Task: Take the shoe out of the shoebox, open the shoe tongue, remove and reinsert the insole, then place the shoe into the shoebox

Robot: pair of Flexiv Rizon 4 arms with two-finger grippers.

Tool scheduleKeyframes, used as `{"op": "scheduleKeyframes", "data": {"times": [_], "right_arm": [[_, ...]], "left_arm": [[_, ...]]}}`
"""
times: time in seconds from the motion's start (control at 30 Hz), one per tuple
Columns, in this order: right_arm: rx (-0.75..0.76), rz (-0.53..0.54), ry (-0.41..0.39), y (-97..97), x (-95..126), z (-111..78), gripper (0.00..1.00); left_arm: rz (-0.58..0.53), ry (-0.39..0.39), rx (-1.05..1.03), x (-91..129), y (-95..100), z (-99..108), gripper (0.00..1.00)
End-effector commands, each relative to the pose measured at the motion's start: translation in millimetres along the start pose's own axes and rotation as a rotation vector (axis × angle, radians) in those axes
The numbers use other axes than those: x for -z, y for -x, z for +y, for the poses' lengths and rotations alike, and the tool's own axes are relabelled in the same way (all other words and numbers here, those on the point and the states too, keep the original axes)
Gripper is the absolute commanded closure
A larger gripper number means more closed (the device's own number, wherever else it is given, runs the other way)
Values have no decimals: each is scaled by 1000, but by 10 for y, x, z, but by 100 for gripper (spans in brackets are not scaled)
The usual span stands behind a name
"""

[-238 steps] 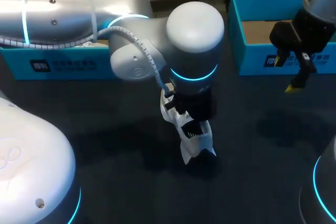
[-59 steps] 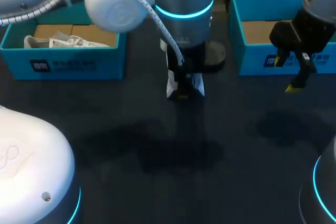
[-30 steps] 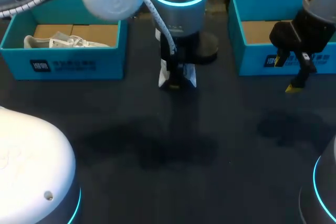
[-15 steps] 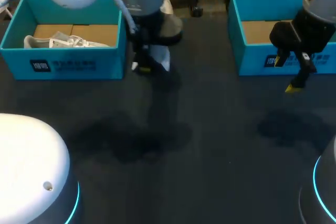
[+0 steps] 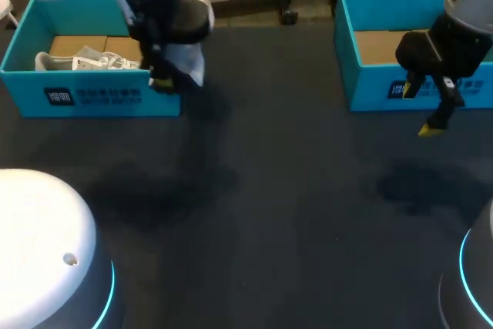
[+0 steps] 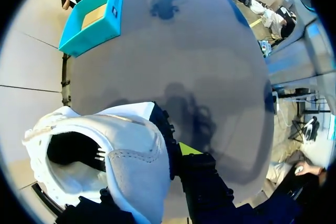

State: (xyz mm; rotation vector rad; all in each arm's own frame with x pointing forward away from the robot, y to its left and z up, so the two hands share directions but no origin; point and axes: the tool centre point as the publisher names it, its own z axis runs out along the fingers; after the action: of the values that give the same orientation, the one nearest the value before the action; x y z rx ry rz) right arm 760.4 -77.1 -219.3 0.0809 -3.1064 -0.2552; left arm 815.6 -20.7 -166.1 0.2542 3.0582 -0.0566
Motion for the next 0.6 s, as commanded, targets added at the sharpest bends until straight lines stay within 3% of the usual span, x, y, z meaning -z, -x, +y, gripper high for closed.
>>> {"op": "scheduleKeyframes", "data": {"times": [0.03,0.1,0.2,0.6], "right_arm": [[0,0,-1,0,-8,-2,0],[0,0,-1,0,-8,-2,0],[0,0,-1,0,-8,-2,0],[0,0,-1,0,-8,-2,0]], "left_arm": [[0,-111,-2,55,55,381,100],[3,-115,-1,58,73,419,100],[16,-130,2,60,203,662,100],[24,-12,10,20,535,1188,100]]}}
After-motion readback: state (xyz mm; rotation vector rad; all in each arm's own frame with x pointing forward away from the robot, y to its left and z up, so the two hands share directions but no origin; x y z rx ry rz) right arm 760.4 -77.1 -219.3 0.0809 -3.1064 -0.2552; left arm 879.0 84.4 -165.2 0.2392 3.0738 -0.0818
